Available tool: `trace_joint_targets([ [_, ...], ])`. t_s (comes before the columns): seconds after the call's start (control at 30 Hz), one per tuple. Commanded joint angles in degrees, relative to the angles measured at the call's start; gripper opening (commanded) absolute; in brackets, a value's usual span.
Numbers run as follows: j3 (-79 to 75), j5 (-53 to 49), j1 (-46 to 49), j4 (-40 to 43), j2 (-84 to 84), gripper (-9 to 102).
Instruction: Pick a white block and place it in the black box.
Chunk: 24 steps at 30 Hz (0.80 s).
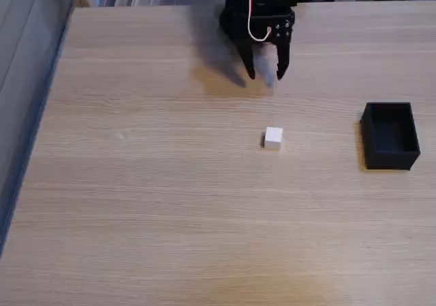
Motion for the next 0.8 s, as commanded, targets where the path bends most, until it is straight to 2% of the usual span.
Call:
trace_joint_targets([
  [0.0, -4.13, 0.7, -1.49, -1.14, -4.04, 25],
  [0.37, -13.54, 3.52, -4.04, -6.06, -18.37, 26],
  [0.77, -18.81, 4.57, -2.72, -13.45, -31.2, 27],
])
